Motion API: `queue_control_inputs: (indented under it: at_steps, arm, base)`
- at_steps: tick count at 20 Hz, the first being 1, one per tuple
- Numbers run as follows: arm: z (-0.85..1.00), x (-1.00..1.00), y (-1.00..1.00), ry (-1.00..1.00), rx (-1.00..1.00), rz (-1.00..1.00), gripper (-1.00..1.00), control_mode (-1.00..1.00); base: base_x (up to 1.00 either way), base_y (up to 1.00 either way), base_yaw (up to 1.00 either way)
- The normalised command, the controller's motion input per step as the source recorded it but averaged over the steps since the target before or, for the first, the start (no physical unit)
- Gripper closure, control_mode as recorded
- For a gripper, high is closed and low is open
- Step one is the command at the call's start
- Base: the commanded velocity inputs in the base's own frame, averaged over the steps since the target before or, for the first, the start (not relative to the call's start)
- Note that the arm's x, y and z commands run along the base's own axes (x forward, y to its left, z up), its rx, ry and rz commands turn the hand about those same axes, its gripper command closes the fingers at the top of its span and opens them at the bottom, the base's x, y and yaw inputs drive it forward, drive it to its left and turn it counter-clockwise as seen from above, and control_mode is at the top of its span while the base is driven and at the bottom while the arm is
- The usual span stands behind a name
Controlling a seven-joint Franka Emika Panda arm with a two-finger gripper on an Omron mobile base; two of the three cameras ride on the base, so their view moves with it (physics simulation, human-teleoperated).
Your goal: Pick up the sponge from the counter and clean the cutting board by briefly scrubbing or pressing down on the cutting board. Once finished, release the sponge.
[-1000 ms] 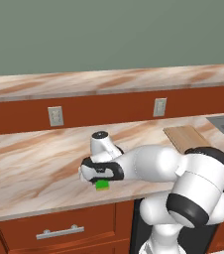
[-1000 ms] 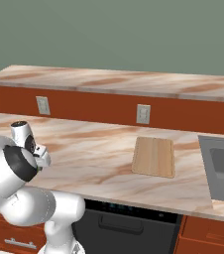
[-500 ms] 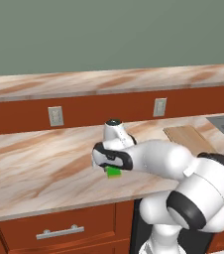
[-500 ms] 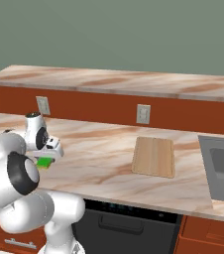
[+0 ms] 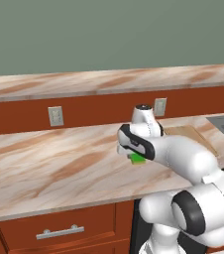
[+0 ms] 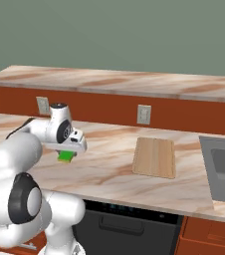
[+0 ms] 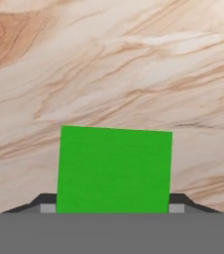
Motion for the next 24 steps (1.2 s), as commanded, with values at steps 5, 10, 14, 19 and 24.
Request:
queue_control_inputs:
  at_steps: [5,10,14,19,24]
  arm:
    - [0.2,0.09,-1.0,0.0,0.0,-0.03,1.0,-1.0]
    - [0.01,0.0,-1.0,0.0,0.0,-0.01,1.0,-1.0]
    - [0.0,0.0,-1.0,-0.02,0.0,0.0,1.0,-1.0]
    - [0.0,0.0,-0.99,0.0,-0.02,0.0,1.0,-1.0]
    - [0.0,0.16,-0.61,0.0,-0.01,0.0,1.0,-1.0]
  base:
    - [0.0,0.0,0.0]
    - [0.0,0.0,0.0]
    - [0.0,0.0,0.0]
    - [0.0,0.0,0.0]
    - [0.0,0.0,0.0]
